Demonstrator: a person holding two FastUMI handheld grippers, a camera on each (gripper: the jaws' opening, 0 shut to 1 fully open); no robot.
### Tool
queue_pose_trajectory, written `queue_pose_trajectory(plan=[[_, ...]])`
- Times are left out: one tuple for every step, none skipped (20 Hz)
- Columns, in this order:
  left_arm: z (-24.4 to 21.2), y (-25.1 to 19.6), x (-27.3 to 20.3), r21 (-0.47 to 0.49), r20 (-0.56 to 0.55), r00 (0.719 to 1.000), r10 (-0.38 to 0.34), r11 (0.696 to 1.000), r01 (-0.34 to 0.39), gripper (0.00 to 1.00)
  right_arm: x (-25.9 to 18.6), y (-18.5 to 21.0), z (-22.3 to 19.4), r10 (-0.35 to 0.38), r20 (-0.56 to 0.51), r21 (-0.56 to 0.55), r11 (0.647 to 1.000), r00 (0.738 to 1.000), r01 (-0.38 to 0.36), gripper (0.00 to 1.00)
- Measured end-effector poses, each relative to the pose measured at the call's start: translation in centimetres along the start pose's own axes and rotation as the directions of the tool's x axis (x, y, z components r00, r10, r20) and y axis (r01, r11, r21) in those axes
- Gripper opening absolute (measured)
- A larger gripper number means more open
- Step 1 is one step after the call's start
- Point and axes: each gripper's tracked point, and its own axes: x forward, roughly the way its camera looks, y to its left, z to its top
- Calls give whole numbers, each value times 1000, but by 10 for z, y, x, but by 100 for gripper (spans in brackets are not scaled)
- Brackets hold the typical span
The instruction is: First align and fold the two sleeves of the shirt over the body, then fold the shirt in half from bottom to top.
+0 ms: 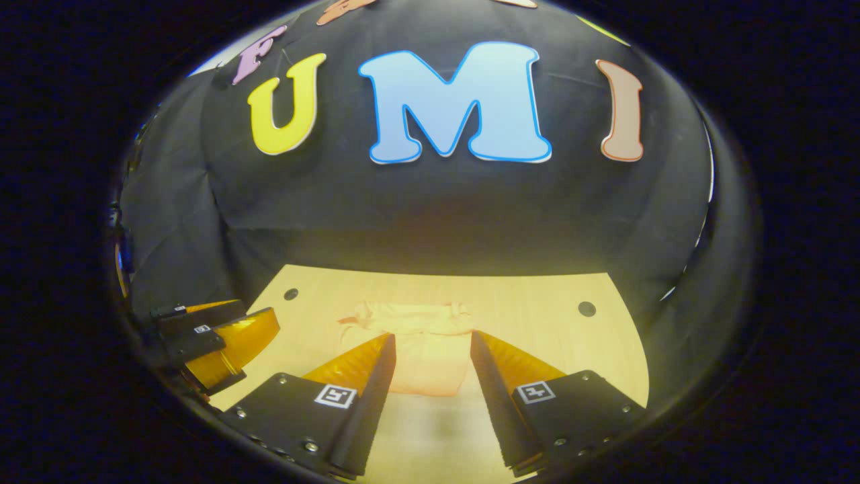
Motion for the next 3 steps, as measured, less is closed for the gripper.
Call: queue_pose_trajectory(plan=[[5, -3, -15, -10, 33, 999, -8, 1000, 9, 83, -14, 3, 2, 8, 29, -5, 1000, 1000, -8, 72], [11, -7, -29, -18, 63, 998, -19, 1000, 20, 83, -24, 5, 4, 11, 59, -11, 1000, 998, -11, 72], [14, -8, -42, -22, 86, 996, -24, 999, 26, 83, -35, 7, 4, 14, 86, -18, 1000, 996, -13, 72]])
